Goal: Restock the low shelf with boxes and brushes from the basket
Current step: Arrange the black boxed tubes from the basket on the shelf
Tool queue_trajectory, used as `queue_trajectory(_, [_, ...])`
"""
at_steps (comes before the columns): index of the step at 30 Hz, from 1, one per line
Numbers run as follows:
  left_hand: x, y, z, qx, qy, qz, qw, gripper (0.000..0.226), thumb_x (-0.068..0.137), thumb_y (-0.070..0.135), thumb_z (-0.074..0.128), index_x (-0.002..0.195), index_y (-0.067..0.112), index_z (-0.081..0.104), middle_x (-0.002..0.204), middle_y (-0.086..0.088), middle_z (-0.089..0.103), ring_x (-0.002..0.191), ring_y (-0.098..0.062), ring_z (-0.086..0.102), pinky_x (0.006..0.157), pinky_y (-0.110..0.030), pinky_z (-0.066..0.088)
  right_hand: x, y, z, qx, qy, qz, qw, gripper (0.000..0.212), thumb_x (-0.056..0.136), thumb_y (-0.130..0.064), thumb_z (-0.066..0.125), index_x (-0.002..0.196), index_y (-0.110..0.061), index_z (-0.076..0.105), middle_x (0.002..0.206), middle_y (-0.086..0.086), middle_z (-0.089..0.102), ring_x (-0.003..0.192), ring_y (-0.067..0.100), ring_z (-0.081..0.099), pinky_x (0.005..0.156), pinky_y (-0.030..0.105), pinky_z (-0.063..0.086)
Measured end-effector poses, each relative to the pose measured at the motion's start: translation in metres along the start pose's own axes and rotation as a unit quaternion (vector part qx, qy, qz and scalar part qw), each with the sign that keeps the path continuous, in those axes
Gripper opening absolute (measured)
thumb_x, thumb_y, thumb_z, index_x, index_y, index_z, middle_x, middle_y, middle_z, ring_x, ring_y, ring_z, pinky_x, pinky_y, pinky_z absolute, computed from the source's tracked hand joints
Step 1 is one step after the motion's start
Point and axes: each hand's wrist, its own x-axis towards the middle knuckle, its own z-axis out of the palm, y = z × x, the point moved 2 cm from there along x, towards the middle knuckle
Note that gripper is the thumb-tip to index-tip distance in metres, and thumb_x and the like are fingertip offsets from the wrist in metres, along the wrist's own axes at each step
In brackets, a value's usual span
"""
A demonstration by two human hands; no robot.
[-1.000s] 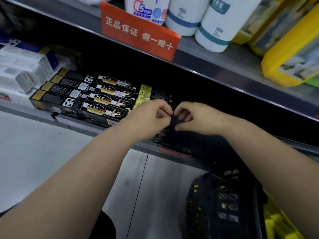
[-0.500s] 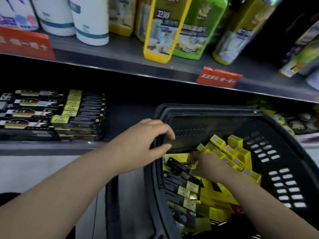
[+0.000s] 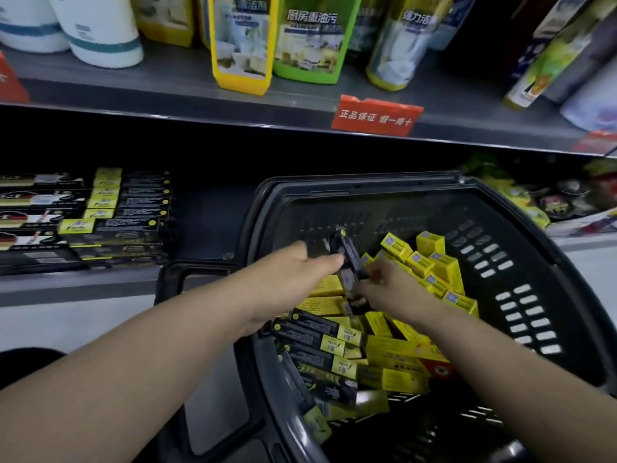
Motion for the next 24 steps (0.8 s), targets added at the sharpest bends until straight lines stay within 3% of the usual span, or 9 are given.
queue_trajectory(3, [0.009, -0.003, 0.012, -0.093, 0.013, -0.027, 0.995, 0.083, 0.088, 0.05, 0.052, 0.15, 0.012, 0.013, 0.154, -0.008, 0.025, 0.135, -0.023, 0.036, 0.113, -0.043, 0.03, -0.034, -0.03, -0.012, 0.138, -0.029, -0.056, 0.988, 0.021, 0.08, -0.028, 0.069, 0.083, -0.022, 0.049, 0.074, -0.009, 0.061, 0.065, 0.004, 0.058, 0.056, 0.024, 0.044])
queue_trajectory(5, [0.013, -0.002, 0.019, -0.114, 0.047, 0.001, 0.992, 0.057, 0.091, 0.04, 0.054, 0.138, 0.012, 0.037, 0.136, -0.01, 0.051, 0.12, -0.023, 0.051, 0.106, -0.043, 0.038, -0.049, -0.044, -0.009, 0.114, -0.046, -0.126, 0.984, 0.029, 0.076, -0.034, 0.072, 0.088, -0.024, 0.048, 0.08, -0.011, 0.063, 0.073, 0.009, 0.062, 0.062, 0.027, 0.049])
queue_trajectory(7, [0.017, -0.001, 0.017, -0.095, 0.093, 0.023, 0.991, 0.037, 0.093, 0.033, 0.053, 0.125, 0.015, 0.046, 0.117, -0.006, 0.062, 0.108, -0.021, 0.058, 0.1, -0.044, 0.044, -0.054, -0.051, -0.006, 0.105, -0.06, -0.176, 0.977, 0.034, 0.075, -0.045, 0.071, 0.092, -0.025, 0.05, 0.086, -0.015, 0.063, 0.078, 0.003, 0.062, 0.066, 0.021, 0.051])
queue_trajectory(10, [0.02, 0.002, 0.006, -0.087, 0.103, 0.031, 0.99, 0.051, 0.093, 0.034, 0.053, 0.138, 0.015, 0.036, 0.132, -0.006, 0.054, 0.121, -0.023, 0.051, 0.106, -0.045, 0.038, -0.034, -0.039, -0.006, 0.13, -0.04, -0.156, 0.978, 0.02, 0.089, -0.042, 0.052, 0.093, -0.023, 0.057, 0.083, -0.014, 0.063, 0.079, 0.003, 0.061, 0.071, 0.021, 0.051])
queue_trajectory(11, [0.02, 0.002, 0.004, -0.088, 0.098, 0.035, 0.991, 0.053, 0.093, 0.034, 0.052, 0.139, 0.016, 0.035, 0.135, -0.004, 0.051, 0.124, -0.022, 0.048, 0.106, -0.043, 0.036, -0.022, -0.026, -0.004, 0.108, -0.026, -0.125, 0.986, 0.019, 0.094, -0.036, 0.048, 0.093, -0.02, 0.059, 0.085, -0.01, 0.063, 0.083, 0.009, 0.062, 0.074, 0.025, 0.051])
queue_trajectory(13, [0.018, 0.002, 0.001, -0.091, 0.085, 0.046, 0.991, 0.041, 0.094, 0.034, 0.052, 0.131, 0.019, 0.041, 0.127, 0.002, 0.055, 0.121, -0.018, 0.048, 0.1, -0.036, 0.036, -0.002, 0.001, 0.008, -0.061, -0.049, -0.078, 0.994, 0.017, 0.097, -0.028, 0.046, 0.101, -0.017, 0.059, 0.095, -0.003, 0.064, 0.092, 0.018, 0.06, 0.079, 0.029, 0.047])
queue_trajectory(16, [0.015, 0.004, 0.001, -0.099, 0.07, 0.054, 0.991, 0.024, 0.094, 0.032, 0.052, 0.118, 0.028, 0.046, 0.119, 0.006, 0.058, 0.114, -0.013, 0.051, 0.093, -0.032, 0.035, 0.01, 0.041, 0.047, -0.284, -0.173, -0.048, 0.942, 0.037, 0.092, -0.019, 0.053, 0.128, -0.013, 0.049, 0.122, 0.009, 0.059, 0.109, 0.026, 0.057, 0.084, 0.029, 0.046])
queue_trajectory(20, [0.015, 0.004, -0.001, -0.106, 0.066, 0.051, 0.991, 0.019, 0.094, 0.032, 0.053, 0.112, 0.032, 0.048, 0.118, 0.006, 0.06, 0.111, -0.01, 0.051, 0.089, -0.03, 0.034, 0.012, 0.053, 0.069, -0.352, -0.176, -0.032, 0.919, 0.05, 0.089, -0.007, 0.052, 0.137, -0.018, 0.043, 0.125, 0.011, 0.057, 0.108, 0.03, 0.058, 0.084, 0.038, 0.053])
queue_trajectory(24, [0.018, 0.001, -0.002, -0.116, 0.054, 0.038, 0.991, 0.044, 0.094, 0.032, 0.053, 0.134, 0.018, 0.04, 0.134, 0.0, 0.052, 0.125, -0.016, 0.043, 0.096, -0.032, 0.032, 0.007, 0.041, 0.048, -0.401, -0.136, -0.043, 0.905, 0.043, 0.09, -0.01, 0.052, 0.132, -0.014, 0.048, 0.124, 0.013, 0.058, 0.111, 0.029, 0.056, 0.085, 0.034, 0.051])
